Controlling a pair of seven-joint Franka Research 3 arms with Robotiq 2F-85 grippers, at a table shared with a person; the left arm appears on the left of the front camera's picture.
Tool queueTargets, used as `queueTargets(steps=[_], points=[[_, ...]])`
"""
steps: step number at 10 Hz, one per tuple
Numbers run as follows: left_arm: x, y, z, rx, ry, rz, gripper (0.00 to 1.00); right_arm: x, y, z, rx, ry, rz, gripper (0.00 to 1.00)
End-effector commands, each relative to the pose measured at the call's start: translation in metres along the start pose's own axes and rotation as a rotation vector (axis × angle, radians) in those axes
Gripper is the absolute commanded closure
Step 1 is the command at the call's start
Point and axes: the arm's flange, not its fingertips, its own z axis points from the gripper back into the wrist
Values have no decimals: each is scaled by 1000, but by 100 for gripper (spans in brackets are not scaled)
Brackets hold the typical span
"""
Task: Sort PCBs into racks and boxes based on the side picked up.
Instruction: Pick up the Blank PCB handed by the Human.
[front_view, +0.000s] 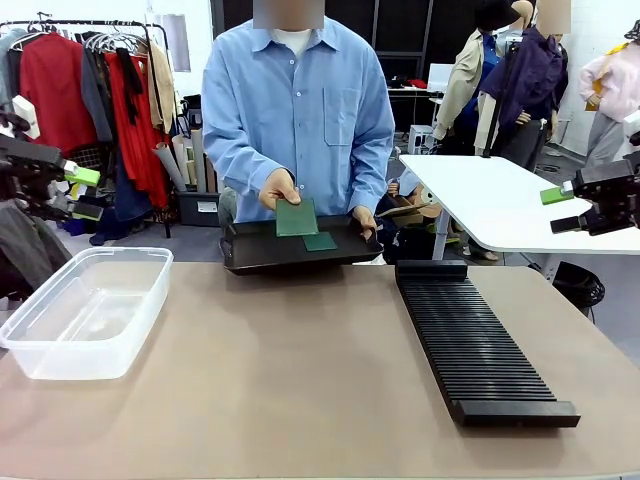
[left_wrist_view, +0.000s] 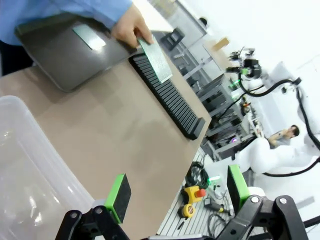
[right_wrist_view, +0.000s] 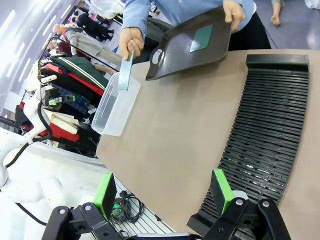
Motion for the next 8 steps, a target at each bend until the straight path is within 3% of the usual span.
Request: queueTargets(steps=[1, 5, 8], points=[[12, 34, -13, -53, -39, 26, 0, 4, 2, -1, 23, -19, 1, 0], [16, 82, -86, -168, -34, 119, 0, 4, 2, -1, 23, -19, 1, 0], [15, 94, -137, -158, -117, 131, 0, 4, 2, -1, 23, -19, 1, 0]])
